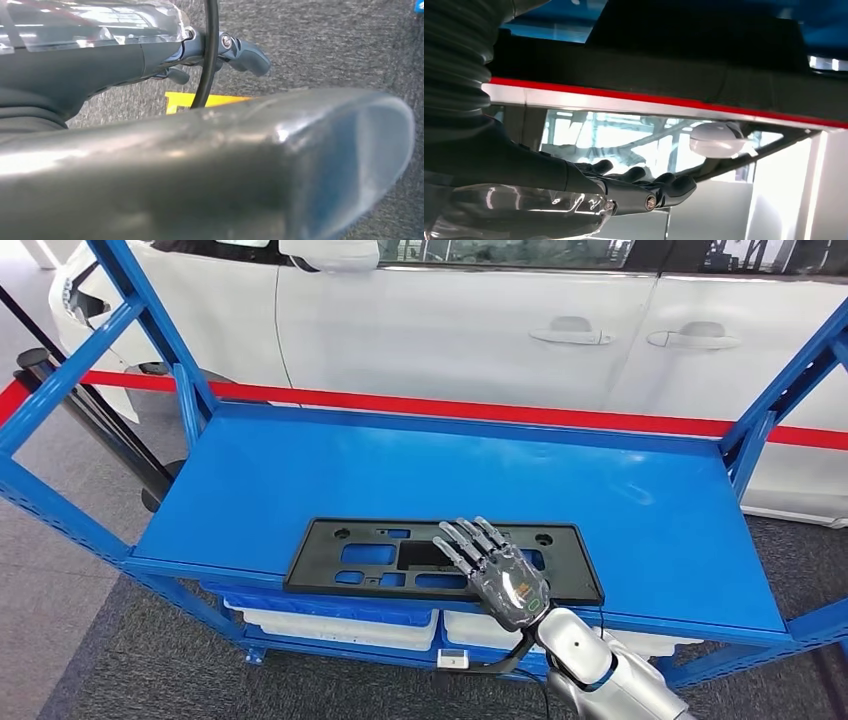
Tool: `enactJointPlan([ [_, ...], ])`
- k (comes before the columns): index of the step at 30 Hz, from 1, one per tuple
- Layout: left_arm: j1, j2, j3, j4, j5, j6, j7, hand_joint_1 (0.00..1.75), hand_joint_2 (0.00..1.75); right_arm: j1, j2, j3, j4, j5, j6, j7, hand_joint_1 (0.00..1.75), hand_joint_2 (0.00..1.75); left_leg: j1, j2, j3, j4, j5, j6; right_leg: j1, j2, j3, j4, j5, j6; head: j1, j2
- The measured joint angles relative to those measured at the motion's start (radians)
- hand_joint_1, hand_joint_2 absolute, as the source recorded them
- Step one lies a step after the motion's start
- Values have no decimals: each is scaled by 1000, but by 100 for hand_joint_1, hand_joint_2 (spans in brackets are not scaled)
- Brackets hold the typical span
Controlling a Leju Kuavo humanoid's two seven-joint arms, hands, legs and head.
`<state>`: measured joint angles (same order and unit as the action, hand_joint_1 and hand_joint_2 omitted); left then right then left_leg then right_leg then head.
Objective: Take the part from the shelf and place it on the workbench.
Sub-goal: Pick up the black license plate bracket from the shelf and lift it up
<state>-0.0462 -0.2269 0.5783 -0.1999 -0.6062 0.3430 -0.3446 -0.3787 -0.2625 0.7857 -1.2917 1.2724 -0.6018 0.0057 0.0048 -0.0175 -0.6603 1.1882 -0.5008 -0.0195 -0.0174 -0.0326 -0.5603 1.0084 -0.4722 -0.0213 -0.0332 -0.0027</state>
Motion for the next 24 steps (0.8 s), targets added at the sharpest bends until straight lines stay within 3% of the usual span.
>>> enactJointPlan([
  [2,-2,1,0,0,-3,-2,-2,0,0,-25,0,-2,41,24,6,20,0,175,-3,-3,57,-124,49,9,4,2,0,5,-3,7,0,0],
  [3,-3,2,0,0,-4,-2,-3,0,0,-37,0,-5,64,34,4,26,0,175,-4,-4,70,-156,56,15,6,2,0,7,-5,11,0,0],
  [7,-3,5,0,0,-12,-4,-1,0,0,-68,5,-27,148,51,-20,34,0,175,-2,-7,80,-177,62,42,4,3,0,14,-14,31,0,0],
  [9,-5,5,0,0,-16,-6,0,0,0,-76,15,-45,191,63,-29,38,0,175,2,-7,85,-185,68,53,1,12,-30,84,-59,38,0,0],
  [11,-6,5,0,0,-19,-8,0,0,0,-80,33,-64,230,70,-32,43,0,175,2,-7,84,-185,69,56,-3,20,-90,212,-119,42,0,0],
  [12,-6,6,0,0,-19,-9,0,0,0,-81,43,-71,245,71,-32,45,0,175,2,-6,85,-185,69,56,-5,21,-113,260,-132,44,0,0],
  [13,-6,6,0,0,-19,-10,0,0,0,-83,54,-77,257,72,-32,46,0,175,2,-6,86,-185,68,56,-6,21,-122,275,-126,45,0,0],
  [14,-5,7,0,0,-19,-11,0,0,0,-86,64,-82,267,72,-32,47,0,175,2,-6,88,-184,67,54,-7,21,-113,253,-102,45,0,0],
  [16,-6,7,0,0,-19,-12,0,0,0,-92,83,-91,282,72,-32,47,0,175,2,-6,92,-183,65,50,-8,18,-50,122,-34,39,0,0],
  [18,-6,7,0,0,-19,-12,0,0,0,-99,103,-98,294,72,-32,47,0,175,0,-5,92,-181,62,40,-2,15,1,18,-2,32,0,0],
  [22,-6,8,0,0,-19,-12,0,0,0,-103,126,-103,308,72,-32,46,0,175,1,-3,90,-177,57,15,3,15,10,-7,3,15,0,0],
  [24,-6,8,0,0,-19,-12,0,0,0,-105,129,-103,311,73,-32,46,0,175,3,-2,67,-119,15,4,-2,10,11,-14,9,3,0,0],
])
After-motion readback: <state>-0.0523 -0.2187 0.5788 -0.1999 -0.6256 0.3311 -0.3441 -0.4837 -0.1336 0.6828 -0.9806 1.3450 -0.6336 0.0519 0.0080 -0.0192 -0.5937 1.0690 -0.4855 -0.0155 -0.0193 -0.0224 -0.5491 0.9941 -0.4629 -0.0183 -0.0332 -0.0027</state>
